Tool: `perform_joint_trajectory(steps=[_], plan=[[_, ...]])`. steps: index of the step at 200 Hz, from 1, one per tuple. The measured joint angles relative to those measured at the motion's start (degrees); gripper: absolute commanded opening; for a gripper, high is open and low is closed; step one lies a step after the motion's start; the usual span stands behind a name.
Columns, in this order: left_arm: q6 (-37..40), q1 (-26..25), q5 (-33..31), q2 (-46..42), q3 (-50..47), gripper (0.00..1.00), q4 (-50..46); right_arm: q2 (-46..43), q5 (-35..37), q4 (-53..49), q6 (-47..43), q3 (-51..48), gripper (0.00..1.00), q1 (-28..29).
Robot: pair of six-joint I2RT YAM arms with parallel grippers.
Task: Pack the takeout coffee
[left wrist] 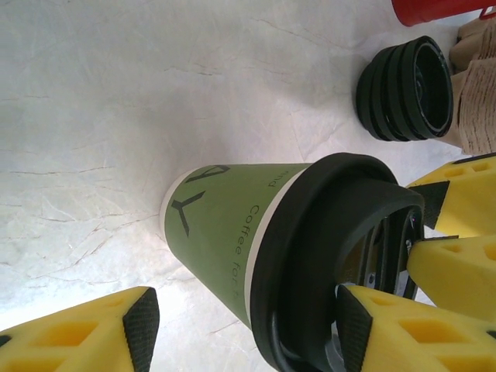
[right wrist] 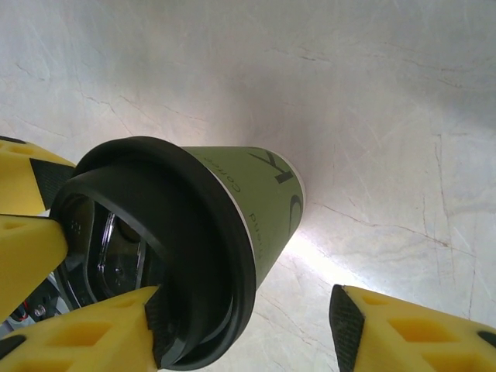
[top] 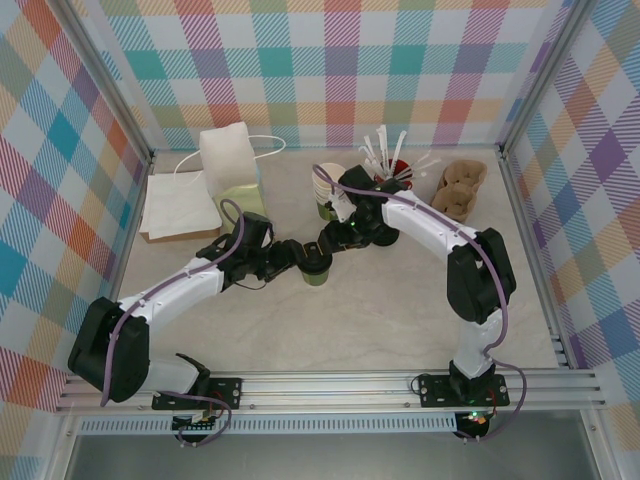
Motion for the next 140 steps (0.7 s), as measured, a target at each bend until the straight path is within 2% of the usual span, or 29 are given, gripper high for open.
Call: perform_joint_trajectory(steps=[69,80,113,140], plan=[[0.8,0.0,-1.7,-0.6,3.2,0.80,-5.6,-1.4,3.7,-0.5,-0.5,0.0,0.83,0.7],[1.1,0.0,-2.7,-1.3,3.9,0.82,-6.6,-2.2,4.8,-0.7,-0.8,0.0,1.00,1.1],[2.4,0.0,-7.6,-6.1,4.4,0.87,-10.4,-4.1,8.9,-2.5,-1.6,0.6,1.00,3.3],[3.2,0.0,-14.1,-11.4,4.3,0.92,-14.8,-4.1,13.5,-5.5,-2.4,3.3,1.00,6.6]])
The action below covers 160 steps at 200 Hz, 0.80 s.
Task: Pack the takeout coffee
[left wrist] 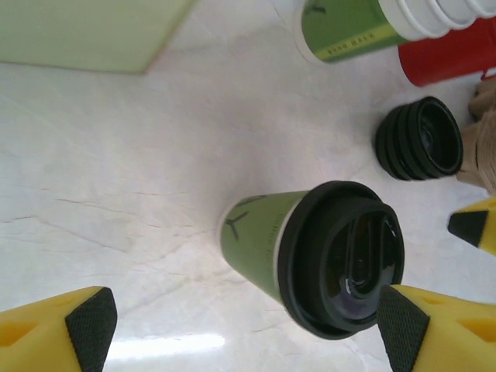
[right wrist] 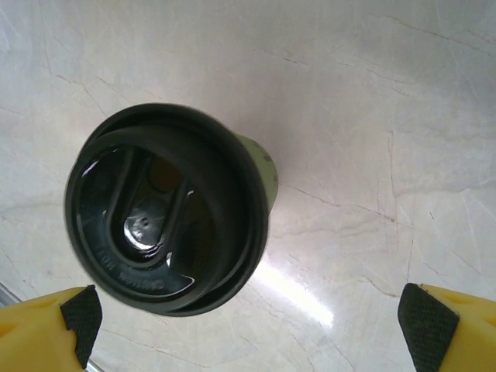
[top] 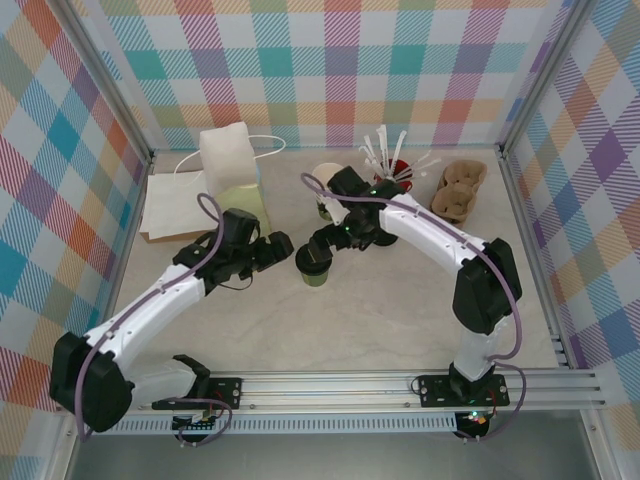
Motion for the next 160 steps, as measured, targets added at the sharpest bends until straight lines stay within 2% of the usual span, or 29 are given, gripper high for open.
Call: perform_joint_trajectory(steps=[27,61,99,160], plan=[[0.1,0.1,-5.9,-5.4,-1.4,0.94,-2.8,1.7,4.2,-3.6,-1.1,5.0,1.00,3.8],[0.0,0.8,-10.0,-8.1,-3.3,0.96,-5.4,7.0,7.4,-6.4,-2.5,10.1,1.00,6.8],[0.0,1.1,-10.9,-8.1,-3.8,0.97,-6.5,11.6,10.1,-9.0,-4.2,12.8,1.00,8.0],[0.0,1.2,-10.9,-8.1,-3.8,0.97,-6.4,12.1,10.1,-9.8,-4.6,13.5,1.00,8.3]])
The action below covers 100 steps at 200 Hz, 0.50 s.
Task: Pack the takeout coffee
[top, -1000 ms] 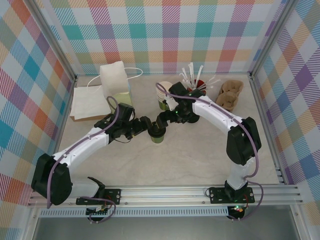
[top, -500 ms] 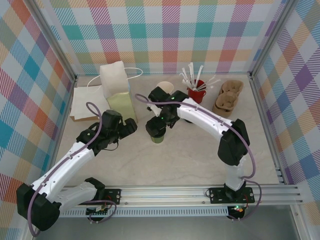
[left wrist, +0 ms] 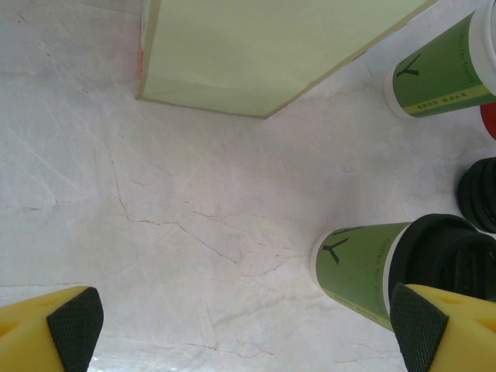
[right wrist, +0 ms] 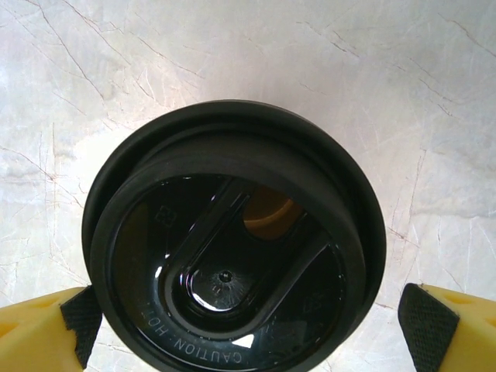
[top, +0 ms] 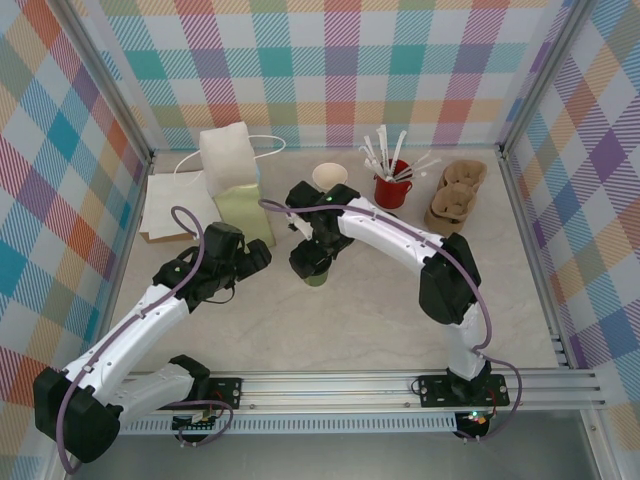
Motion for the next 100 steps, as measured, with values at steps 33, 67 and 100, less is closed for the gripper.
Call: perform_joint_trajectory(steps=[33,67,100], plan=[[0.0,0.2,0.0,0.0,0.0,0.97,0.0,0.3,-0.4,0.0,-0.5,0.1,1.00,0.1],[0.0,0.3,0.0,0.0,-0.1,0.98,0.0,0.4,-0.9,0.2,-0.8,0.2,1.00,0.2],[0.0,0.3,0.0,0.0,-0.5,0.98,0.0,1.1,-1.1,0.4,-0.9,0.2,1.00,0.2]])
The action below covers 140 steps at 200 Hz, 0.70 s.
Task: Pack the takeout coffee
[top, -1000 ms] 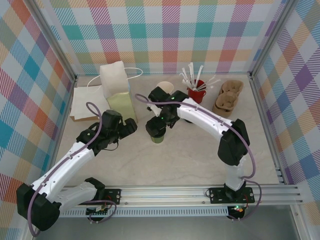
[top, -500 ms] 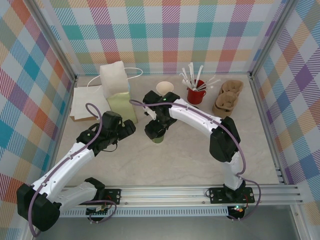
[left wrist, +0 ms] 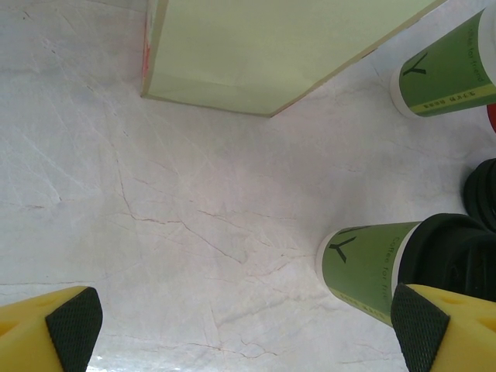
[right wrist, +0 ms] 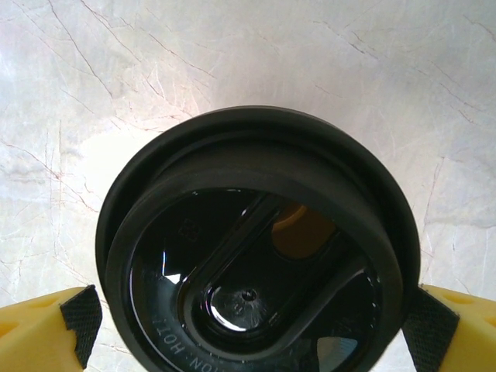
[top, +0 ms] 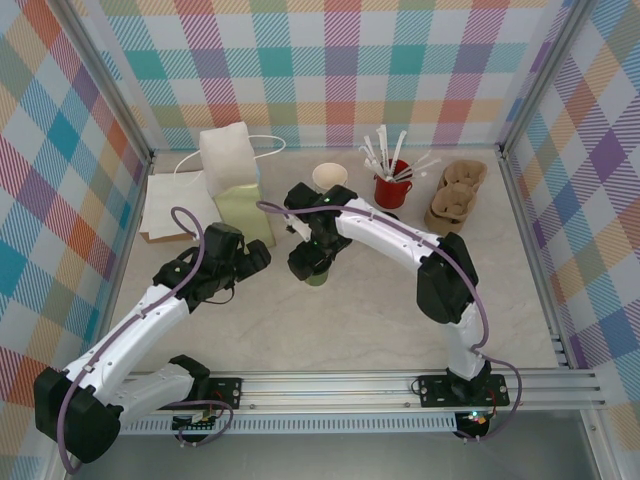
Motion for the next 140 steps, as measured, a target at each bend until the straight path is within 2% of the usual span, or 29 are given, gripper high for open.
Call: perform_joint_trajectory(steps=[52,100,140], plan=[[0.0,0.0,0.0,0.0,-0.1,0.98,0.0,1.5,-0.3,0.8,-0.2,0.1,1.00,0.0],[0.0,0.0,0.0,0.0,-0.1,0.98,0.0,2.8,-0.4,0.9,-0.4,0.1,0.88,0.0],[0.0,0.0,0.0,0.0,-0.2,0.98,0.0,2.7,-0.9,0.9,-0.3,0.0,0.87,-0.6]])
